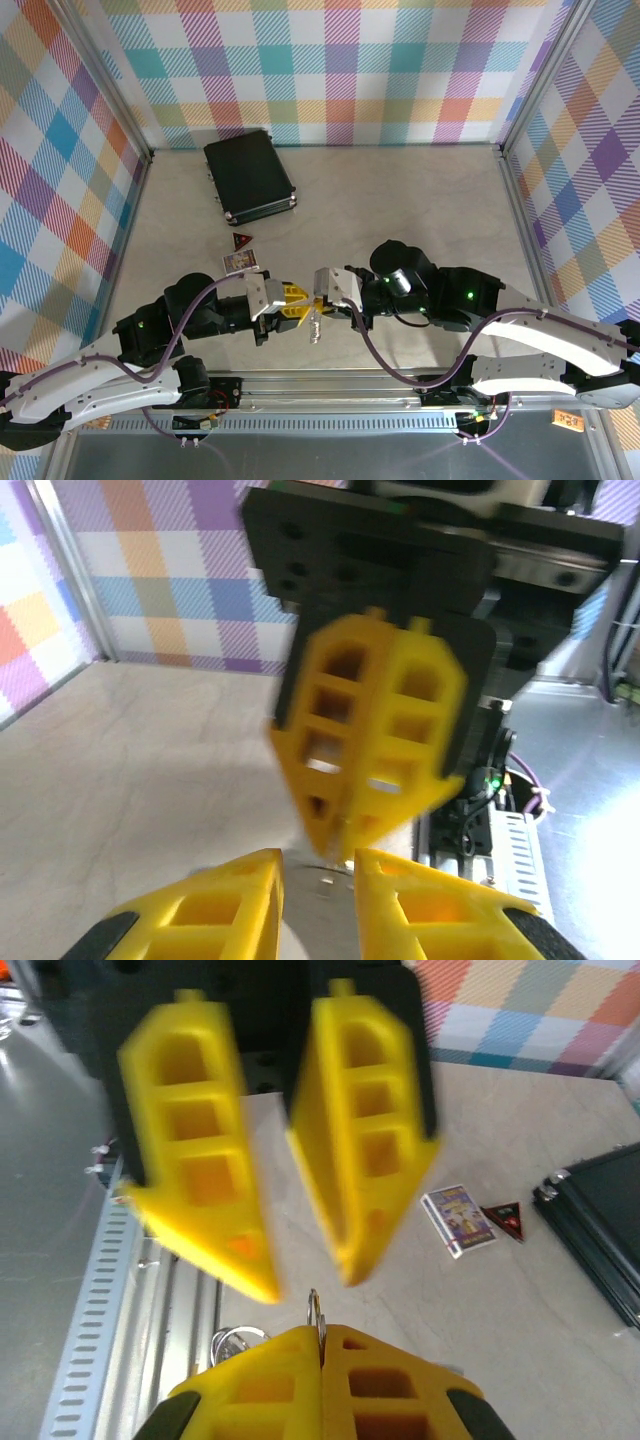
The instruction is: Put the keys on the keyring
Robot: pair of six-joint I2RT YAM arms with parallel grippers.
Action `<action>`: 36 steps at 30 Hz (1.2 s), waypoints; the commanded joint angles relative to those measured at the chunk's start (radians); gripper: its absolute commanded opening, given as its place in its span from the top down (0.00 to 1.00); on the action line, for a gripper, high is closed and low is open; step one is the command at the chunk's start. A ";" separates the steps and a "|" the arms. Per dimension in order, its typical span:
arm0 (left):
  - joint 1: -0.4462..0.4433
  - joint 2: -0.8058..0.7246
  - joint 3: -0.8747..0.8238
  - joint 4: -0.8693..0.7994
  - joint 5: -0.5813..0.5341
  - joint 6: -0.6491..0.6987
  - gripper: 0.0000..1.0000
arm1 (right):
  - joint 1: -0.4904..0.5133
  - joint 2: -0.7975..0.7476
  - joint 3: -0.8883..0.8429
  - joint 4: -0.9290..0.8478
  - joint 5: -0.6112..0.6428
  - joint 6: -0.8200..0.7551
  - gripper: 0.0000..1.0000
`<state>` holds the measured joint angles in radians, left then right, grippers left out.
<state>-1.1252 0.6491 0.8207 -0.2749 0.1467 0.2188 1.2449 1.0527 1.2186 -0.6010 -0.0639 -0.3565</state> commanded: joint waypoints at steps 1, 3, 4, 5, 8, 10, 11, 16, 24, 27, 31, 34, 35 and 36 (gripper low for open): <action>-0.001 0.013 -0.008 0.048 -0.056 0.013 0.75 | 0.021 -0.014 0.021 0.011 -0.060 -0.012 1.00; -0.001 0.018 -0.008 0.047 -0.056 0.013 0.75 | 0.021 -0.015 0.022 0.010 -0.065 -0.014 1.00; -0.001 0.022 -0.006 0.046 -0.056 0.013 0.75 | 0.022 -0.013 0.022 0.013 -0.066 -0.014 1.00; 0.000 0.023 -0.006 0.045 -0.052 0.013 0.75 | 0.022 -0.014 0.022 0.015 -0.067 -0.015 1.00; -0.001 0.029 -0.003 0.042 -0.036 0.012 0.76 | 0.022 -0.014 0.021 0.019 -0.063 -0.015 1.00; -0.001 0.035 -0.002 0.032 -0.031 0.014 0.79 | 0.022 -0.016 0.022 0.020 -0.065 -0.015 1.00; -0.001 0.038 0.000 0.027 -0.029 0.015 0.80 | 0.022 -0.017 0.022 0.020 -0.063 -0.016 1.00; -0.001 0.041 0.001 0.007 -0.024 0.012 0.85 | 0.022 -0.035 0.019 0.017 -0.056 -0.020 1.00; -0.001 0.048 0.003 0.012 -0.010 0.007 0.95 | 0.022 -0.040 0.019 0.012 -0.062 -0.020 1.00; -0.001 0.041 -0.003 0.040 0.001 0.000 1.00 | 0.022 -0.043 0.019 0.016 -0.070 -0.021 1.00; -0.001 0.020 -0.013 0.098 0.011 -0.013 1.00 | 0.022 -0.046 0.018 0.020 -0.078 -0.019 1.00; 0.000 0.015 -0.017 0.136 0.017 -0.023 1.00 | 0.022 -0.040 0.021 0.021 -0.079 -0.016 1.00; -0.001 0.015 -0.020 0.147 0.017 -0.026 1.00 | 0.022 -0.040 0.019 0.021 -0.080 -0.015 1.00; -0.001 0.012 -0.024 0.162 0.017 -0.031 1.00 | 0.022 -0.040 0.018 0.025 -0.080 -0.012 1.00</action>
<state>-1.1301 0.6720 0.8108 -0.2115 0.2016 0.2165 1.2495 1.0283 1.2186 -0.6128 -0.0608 -0.3569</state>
